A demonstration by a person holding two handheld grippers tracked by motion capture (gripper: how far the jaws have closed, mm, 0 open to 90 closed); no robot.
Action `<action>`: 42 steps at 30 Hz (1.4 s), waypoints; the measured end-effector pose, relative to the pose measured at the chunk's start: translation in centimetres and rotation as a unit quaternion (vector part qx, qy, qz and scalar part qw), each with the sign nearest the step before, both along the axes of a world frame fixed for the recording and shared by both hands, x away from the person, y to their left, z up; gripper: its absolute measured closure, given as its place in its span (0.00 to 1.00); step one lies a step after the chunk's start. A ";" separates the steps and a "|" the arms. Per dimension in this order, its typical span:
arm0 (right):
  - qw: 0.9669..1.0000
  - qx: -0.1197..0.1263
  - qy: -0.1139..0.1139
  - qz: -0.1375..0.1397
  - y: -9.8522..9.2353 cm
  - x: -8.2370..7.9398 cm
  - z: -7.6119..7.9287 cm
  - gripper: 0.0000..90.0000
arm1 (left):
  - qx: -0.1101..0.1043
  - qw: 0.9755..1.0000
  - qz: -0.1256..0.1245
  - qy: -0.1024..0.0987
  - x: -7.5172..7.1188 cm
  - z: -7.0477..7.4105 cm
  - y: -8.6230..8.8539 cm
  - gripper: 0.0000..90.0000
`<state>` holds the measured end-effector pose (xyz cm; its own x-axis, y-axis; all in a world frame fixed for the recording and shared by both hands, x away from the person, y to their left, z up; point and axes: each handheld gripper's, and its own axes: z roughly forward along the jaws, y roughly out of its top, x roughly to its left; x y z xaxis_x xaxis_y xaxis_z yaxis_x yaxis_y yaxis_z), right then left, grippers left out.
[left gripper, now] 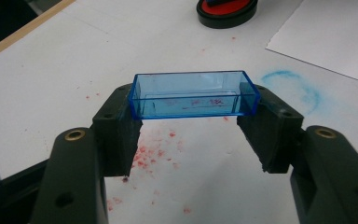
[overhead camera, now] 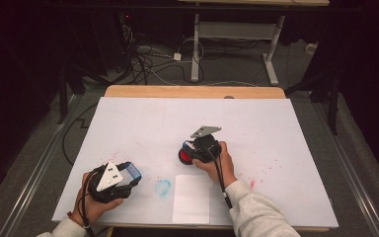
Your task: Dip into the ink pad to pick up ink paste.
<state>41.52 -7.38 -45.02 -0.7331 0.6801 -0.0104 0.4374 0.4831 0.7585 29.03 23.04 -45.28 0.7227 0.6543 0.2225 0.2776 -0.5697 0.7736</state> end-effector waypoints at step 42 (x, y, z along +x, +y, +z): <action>0.997 0.024 -0.068 0.027 -1.1 -2.1 8.2 0.78 | 0.000 1.000 0.000 0.000 0.1 0.1 0.0 0.44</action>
